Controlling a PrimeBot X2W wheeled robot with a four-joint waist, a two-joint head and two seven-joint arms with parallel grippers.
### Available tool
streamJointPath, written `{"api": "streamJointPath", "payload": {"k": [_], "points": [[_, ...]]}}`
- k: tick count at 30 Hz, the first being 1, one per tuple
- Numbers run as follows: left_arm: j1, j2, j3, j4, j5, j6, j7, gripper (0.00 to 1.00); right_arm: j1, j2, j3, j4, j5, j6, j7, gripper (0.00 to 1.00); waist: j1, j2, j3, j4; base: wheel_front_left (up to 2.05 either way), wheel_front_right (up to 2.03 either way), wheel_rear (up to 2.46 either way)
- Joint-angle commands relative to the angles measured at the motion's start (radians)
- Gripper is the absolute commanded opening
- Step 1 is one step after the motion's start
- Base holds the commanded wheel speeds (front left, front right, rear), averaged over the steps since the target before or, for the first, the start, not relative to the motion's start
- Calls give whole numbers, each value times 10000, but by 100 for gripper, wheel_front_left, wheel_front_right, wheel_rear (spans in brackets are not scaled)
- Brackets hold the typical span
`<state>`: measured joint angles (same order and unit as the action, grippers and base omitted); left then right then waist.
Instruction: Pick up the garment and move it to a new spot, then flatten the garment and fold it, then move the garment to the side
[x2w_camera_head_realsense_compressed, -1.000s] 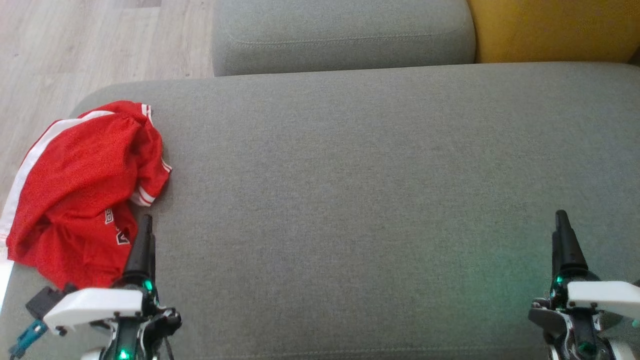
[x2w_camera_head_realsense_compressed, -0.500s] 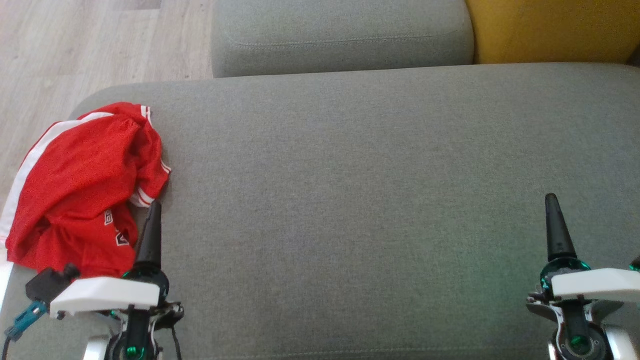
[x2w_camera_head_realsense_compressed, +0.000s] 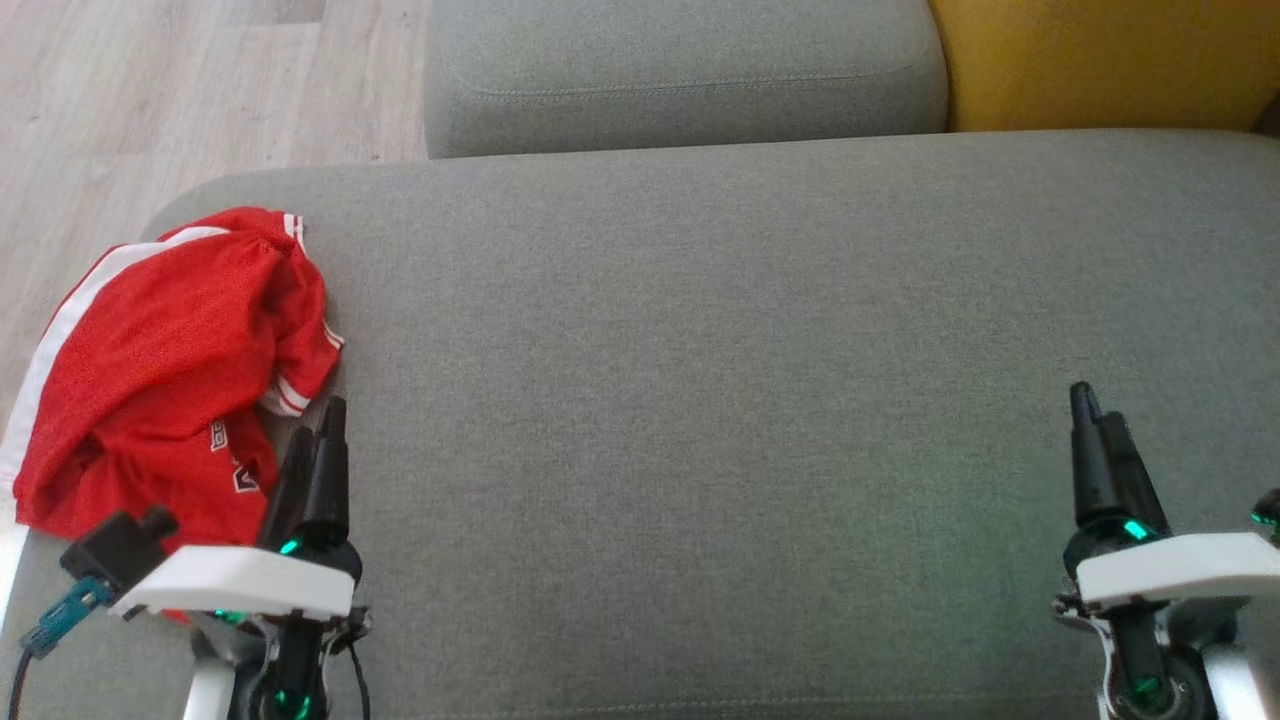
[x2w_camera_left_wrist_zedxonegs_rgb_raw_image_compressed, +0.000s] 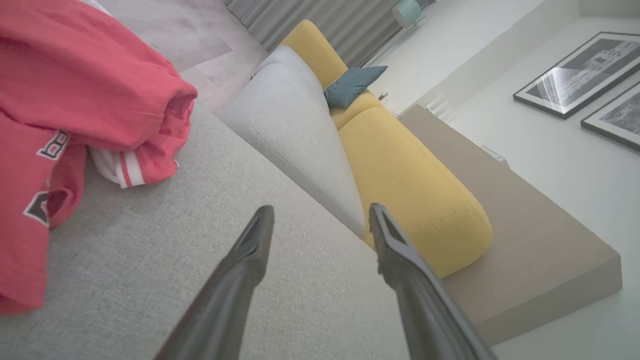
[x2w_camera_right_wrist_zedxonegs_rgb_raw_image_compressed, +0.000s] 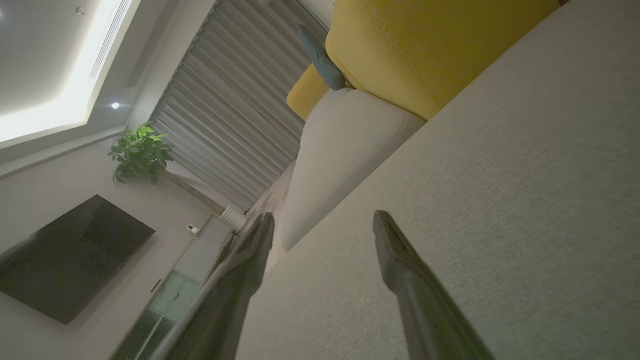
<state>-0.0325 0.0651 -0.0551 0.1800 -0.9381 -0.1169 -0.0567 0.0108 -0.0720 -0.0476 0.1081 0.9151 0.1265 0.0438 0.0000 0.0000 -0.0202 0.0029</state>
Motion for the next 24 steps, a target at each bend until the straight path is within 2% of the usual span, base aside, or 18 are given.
{"api": "streamJointPath", "payload": {"k": [1, 24], "points": [[-627, 242, 70, -453, 396, 14, -157, 100, -251, -191, 143, -471, -400, 23, -99, 100, 0, 0, -8, 2, 0, 0, 0], [-633, 557, -442, -288, 3546, 324, -830, 100, 25, -275, 335, -707, -3671, 30, -307, 100, 0, 0, -101, 30, 0, 0, 0]]}}
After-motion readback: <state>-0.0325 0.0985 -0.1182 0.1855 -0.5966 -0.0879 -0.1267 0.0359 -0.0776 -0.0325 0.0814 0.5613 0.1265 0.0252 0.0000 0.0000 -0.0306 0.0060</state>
